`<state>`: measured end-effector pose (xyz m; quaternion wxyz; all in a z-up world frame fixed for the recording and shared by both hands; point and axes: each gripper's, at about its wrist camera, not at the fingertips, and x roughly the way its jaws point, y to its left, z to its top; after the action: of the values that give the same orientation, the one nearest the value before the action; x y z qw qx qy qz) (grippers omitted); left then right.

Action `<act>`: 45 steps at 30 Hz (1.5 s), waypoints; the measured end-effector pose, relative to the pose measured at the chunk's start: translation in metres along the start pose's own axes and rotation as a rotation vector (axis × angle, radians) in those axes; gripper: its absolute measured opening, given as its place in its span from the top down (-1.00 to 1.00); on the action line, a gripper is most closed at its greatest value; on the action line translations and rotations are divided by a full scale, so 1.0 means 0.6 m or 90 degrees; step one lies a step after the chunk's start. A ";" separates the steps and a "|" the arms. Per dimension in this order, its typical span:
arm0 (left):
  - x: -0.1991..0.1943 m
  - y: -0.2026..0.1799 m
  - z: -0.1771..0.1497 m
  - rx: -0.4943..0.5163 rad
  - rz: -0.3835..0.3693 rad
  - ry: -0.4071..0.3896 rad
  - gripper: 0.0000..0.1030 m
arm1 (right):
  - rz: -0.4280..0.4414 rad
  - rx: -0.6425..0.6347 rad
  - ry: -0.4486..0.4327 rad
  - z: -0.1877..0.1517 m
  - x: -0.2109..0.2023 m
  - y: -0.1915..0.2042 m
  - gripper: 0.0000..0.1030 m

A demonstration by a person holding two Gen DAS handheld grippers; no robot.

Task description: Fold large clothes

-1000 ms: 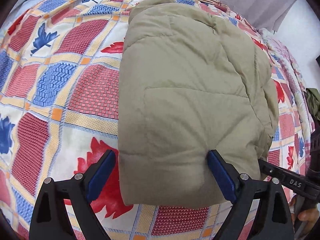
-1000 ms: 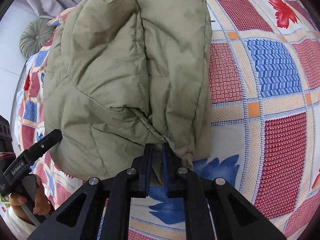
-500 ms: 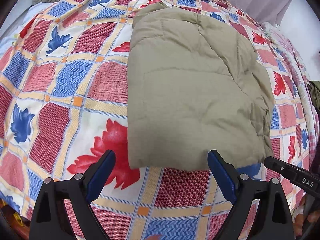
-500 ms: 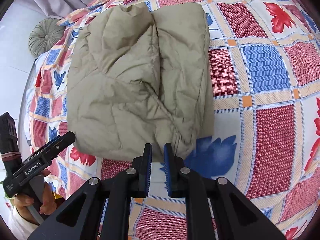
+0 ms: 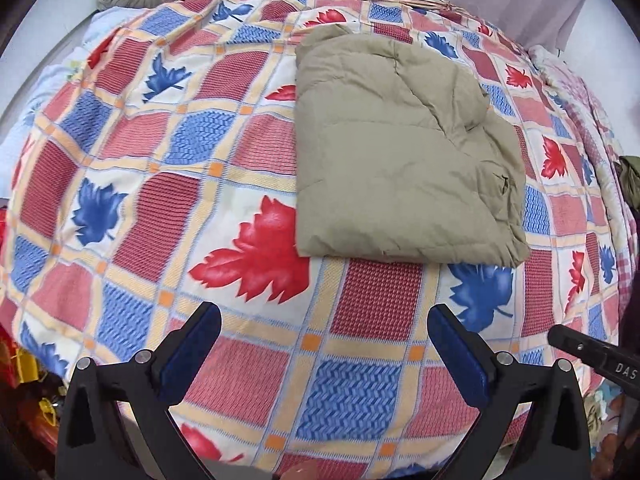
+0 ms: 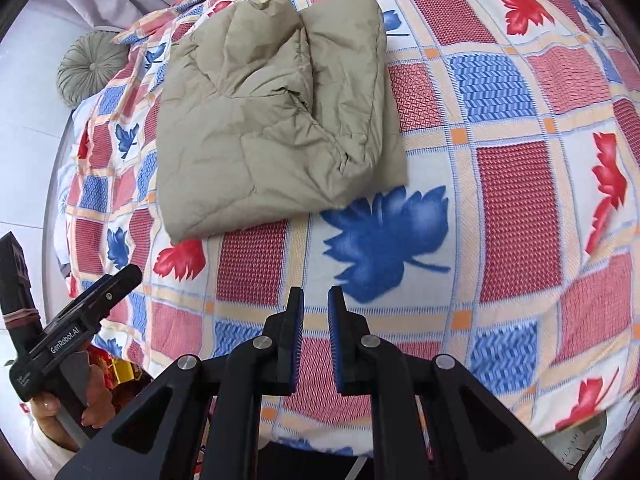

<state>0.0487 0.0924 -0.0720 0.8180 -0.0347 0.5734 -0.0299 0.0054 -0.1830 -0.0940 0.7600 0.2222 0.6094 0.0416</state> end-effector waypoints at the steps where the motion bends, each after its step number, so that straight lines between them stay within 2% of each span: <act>1: -0.012 0.000 -0.005 0.005 0.007 -0.002 -1.00 | -0.005 -0.003 0.000 -0.005 -0.009 0.004 0.73; 2: -0.025 0.000 -0.010 0.011 0.007 -0.006 -1.00 | -0.012 -0.006 0.000 -0.012 -0.020 0.009 0.72; 4: -0.050 -0.002 -0.018 0.021 0.003 -0.008 -1.00 | -0.022 -0.010 -0.002 -0.023 -0.041 0.016 0.59; 6: -0.076 -0.008 -0.022 0.031 0.014 -0.011 -1.00 | -0.035 -0.009 -0.009 -0.032 -0.065 0.024 -0.03; 7: -0.088 -0.010 -0.023 0.035 0.018 -0.012 -1.00 | -0.036 -0.008 -0.021 -0.036 -0.081 0.029 -0.11; 11: -0.138 -0.019 -0.020 0.034 0.018 -0.019 -1.00 | -0.042 -0.020 -0.049 -0.039 -0.133 0.052 -0.12; 13: -0.168 -0.020 -0.016 0.026 0.011 -0.036 -1.00 | -0.051 -0.035 -0.067 -0.037 -0.160 0.070 -0.22; 15: -0.195 -0.022 -0.011 0.023 0.016 -0.057 -1.00 | -0.060 -0.053 -0.090 -0.032 -0.186 0.087 -0.52; 16: -0.205 -0.025 -0.008 0.022 0.021 -0.065 -1.00 | -0.062 -0.064 -0.108 -0.031 -0.203 0.099 -0.58; 20: -0.239 -0.025 0.001 0.018 0.015 -0.083 -1.00 | -0.074 -0.089 -0.150 -0.024 -0.243 0.133 -0.60; 25: -0.263 -0.032 -0.003 0.023 0.021 -0.096 -1.00 | -0.091 -0.099 -0.178 -0.024 -0.260 0.158 -0.65; 27: -0.273 -0.034 -0.005 0.029 0.027 -0.105 -1.00 | -0.100 -0.102 -0.195 -0.029 -0.264 0.164 -0.93; 28: -0.277 -0.035 -0.007 0.031 0.031 -0.110 -1.00 | -0.102 -0.105 -0.209 -0.032 -0.269 0.166 -0.99; 33: -0.289 -0.033 -0.012 0.021 0.032 -0.120 -1.00 | -0.113 -0.109 -0.231 -0.041 -0.296 0.174 -0.99; 37: -0.294 -0.031 -0.013 0.012 0.036 -0.125 -1.00 | -0.130 -0.111 -0.225 -0.040 -0.301 0.179 -0.99; 45: -0.298 -0.030 -0.013 0.009 0.043 -0.127 -1.00 | -0.131 -0.109 -0.224 -0.042 -0.301 0.182 -0.99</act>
<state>-0.0200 0.0903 0.0942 0.8719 -0.0125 0.4896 -0.0026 -0.0416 -0.1382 0.1080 0.8710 0.0973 0.4810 -0.0241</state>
